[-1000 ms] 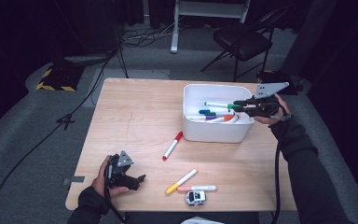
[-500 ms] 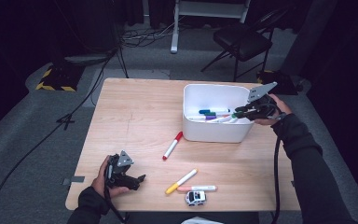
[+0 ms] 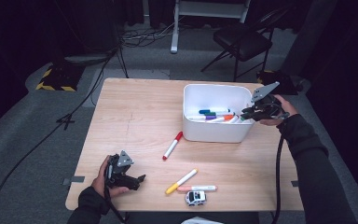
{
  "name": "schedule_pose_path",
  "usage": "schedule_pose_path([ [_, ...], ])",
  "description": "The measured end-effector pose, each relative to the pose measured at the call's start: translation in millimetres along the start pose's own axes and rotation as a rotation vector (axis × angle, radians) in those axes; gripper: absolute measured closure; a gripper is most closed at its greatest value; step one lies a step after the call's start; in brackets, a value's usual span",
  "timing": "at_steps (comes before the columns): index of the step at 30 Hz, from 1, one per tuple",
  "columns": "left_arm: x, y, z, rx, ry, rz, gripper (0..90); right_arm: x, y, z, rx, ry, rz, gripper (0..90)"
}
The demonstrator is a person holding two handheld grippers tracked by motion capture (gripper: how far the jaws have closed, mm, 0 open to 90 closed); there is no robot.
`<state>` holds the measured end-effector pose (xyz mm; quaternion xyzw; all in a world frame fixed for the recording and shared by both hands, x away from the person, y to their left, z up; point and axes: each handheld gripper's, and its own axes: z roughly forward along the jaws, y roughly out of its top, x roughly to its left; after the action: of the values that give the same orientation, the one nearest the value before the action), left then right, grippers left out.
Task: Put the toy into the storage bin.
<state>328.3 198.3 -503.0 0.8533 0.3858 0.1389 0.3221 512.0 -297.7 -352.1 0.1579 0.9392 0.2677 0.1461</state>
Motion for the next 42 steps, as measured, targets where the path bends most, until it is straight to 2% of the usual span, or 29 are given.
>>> schedule_pose_path([
  [4,0.0,0.1,0.0,0.0,0.0,0.0,1.2,-0.7,-3.6,-3.4,-0.03,-0.002,0.02,68.6],
  [8,-0.6,0.8,0.8,0.005,-0.013,-0.006,1.1,0.3,-8.1,-7.3,-0.072,-0.026,0.046,61.6],
  [9,-0.1,1.4,0.9,0.002,-0.003,0.003,1.0,0.6,-9.3,-8.9,-0.083,-0.032,0.049,60.3],
  [12,-1.6,2.3,2.3,0.009,-0.013,-0.018,0.6,4.0,-13.4,-15.8,-0.149,-0.051,0.07,56.9],
  [13,-1.2,3.3,2.3,0.004,0.003,-0.004,0.6,5.3,-14.3,-17.8,-0.163,-0.058,0.079,56.2],
  [15,-2.4,3.8,3.2,0.005,-0.003,-0.011,0.6,8.5,-16.1,-22.8,-0.2,-0.068,0.086,55.1],
  [16,-2.8,4.4,3.2,0.007,0.008,-0.003,0.6,11.1,-17.1,-25.9,-0.223,-0.063,0.094,53.9],
  [17,-3.0,4.5,3.5,0.009,-0.002,-0.006,0.6,14.3,-18.2,-29.1,-0.251,-0.075,0.095,52.5],
  [18,-3.2,4.9,3.9,0.009,-0.007,-0.01,0.6,16.5,-18.6,-30.4,-0.256,-0.077,0.109,52.2],
  [21,-4.6,6.4,5.2,0.001,0.007,-0.003,0.6,25.6,-22.8,-36.8,-0.307,-0.083,0.098,51.9],
  [23,-6.1,7.8,6.5,0.001,0.003,-0.006,0.6,31.0,-24.9,-39.6,-0.336,-0.077,0.096,51.6],
  [24,-7.2,8.4,7.5,0.003,-0.001,-0.01,0.6,35.3,-26.4,-41.5,-0.37,-0.071,0.09,51.4],
  [26,-7.8,9.8,8.2,0.003,0.002,-0.002,0.6,43.5,-29.3,-45.1,-0.41,-0.065,0.09,49.9],
  [27,-8.8,10.2,9.1,0.006,-0.01,-0.006,0.6,47.6,-31.1,-46.4,-0.43,-0.063,0.089,49.8],
  [28,-9.1,11.3,9.5,0.003,-0.001,0.003,0.6,52.2,-33.0,-47.3,-0.445,-0.061,0.086,49.5],
  [34,-17.6,23.5,20.6,0.005,-0.046,0.032,0.6,83.7,-48.7,-43.9,-0.462,-0.059,0.038,48.0],
  [35,-19.4,27.5,23.0,0.009,-0.042,0.049,0.6,88.6,-52.2,-42.7,-0.461,-0.054,0.024,48.0],
  [36,-21.1,29.7,25.6,0.003,-0.046,0.049,0.7,94.8,-56.6,-40.6,-0.46,-0.05,0.011,47.9],
  [38,-25.4,38.2,33.1,0.007,-0.063,0.056,0.6,104.4,-65.0,-35.0,-0.467,-0.027,0.015,47.8],
  [39,-26.5,40.8,34.8,0.006,-0.054,0.065,0.7,107.7,-68.9,-32.1,-0.463,-0.021,0.018,47.7],
  [42,-30.2,49.8,42.6,0.001,-0.067,0.079,1.9,113.6,-78.0,-21.4,-0.448,-0.013,0.037,47.3],
])
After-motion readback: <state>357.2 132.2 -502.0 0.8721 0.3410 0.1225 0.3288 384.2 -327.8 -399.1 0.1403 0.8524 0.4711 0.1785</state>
